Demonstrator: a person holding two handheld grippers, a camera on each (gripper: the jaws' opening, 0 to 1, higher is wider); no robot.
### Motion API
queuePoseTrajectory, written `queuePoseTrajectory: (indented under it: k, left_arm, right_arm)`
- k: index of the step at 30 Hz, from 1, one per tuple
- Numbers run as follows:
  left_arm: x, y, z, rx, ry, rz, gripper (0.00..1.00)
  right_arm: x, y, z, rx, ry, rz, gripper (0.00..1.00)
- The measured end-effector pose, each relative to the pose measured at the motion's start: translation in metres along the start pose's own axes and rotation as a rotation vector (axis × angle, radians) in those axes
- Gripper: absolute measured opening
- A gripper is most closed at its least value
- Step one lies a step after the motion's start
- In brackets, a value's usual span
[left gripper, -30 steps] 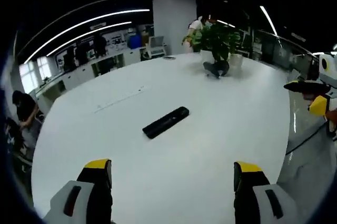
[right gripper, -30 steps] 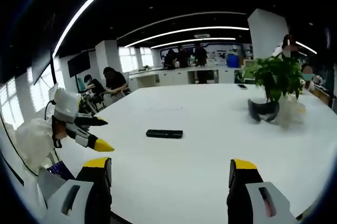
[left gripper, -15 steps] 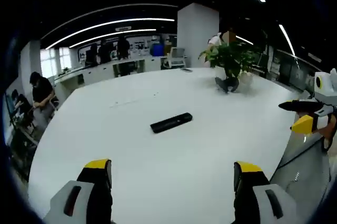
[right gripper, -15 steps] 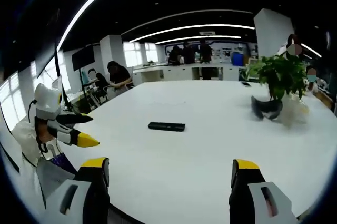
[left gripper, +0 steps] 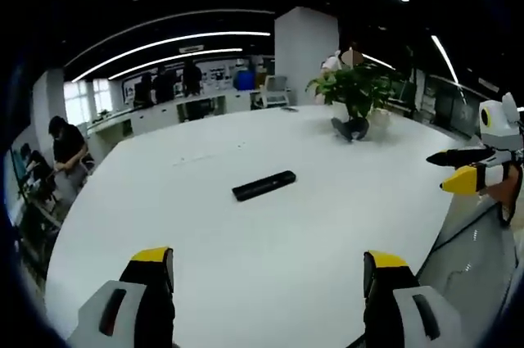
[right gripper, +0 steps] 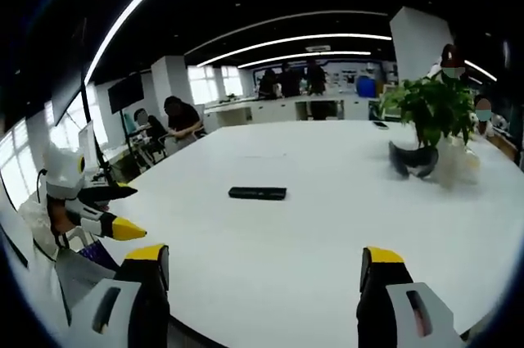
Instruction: Press the specified remote control buttons in sequence, fully releasing each button before pressing the next.
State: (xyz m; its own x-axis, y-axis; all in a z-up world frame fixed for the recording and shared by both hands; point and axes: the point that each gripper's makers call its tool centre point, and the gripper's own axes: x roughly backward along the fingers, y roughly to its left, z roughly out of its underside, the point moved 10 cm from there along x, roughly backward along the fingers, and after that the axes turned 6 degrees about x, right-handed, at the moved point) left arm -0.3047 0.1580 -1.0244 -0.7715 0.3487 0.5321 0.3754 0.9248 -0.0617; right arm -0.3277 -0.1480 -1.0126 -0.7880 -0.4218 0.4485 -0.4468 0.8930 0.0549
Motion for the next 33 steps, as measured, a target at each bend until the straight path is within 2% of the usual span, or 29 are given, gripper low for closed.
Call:
queuePoseTrajectory:
  k: [8,20,33]
  left_arm:
    - [0.0012,-0.0013,0.0047,0.005,0.0,0.014,1.0]
    - [0.0012,0.0052,0.0029,0.004,-0.01,0.008,1.0]
    - [0.0013,0.0017,0.0032,0.02,-0.018,0.023,1.0]
  right_arm:
    - [-0.0008,0.003,0.0021,-0.001,0.006,-0.001,0.97]
    - [0.0005,0.0033,0.0016,0.009,0.009,0.001,0.97]
    - [0.0004,0.0032,-0.0004,0.021,0.013,0.0,0.97]
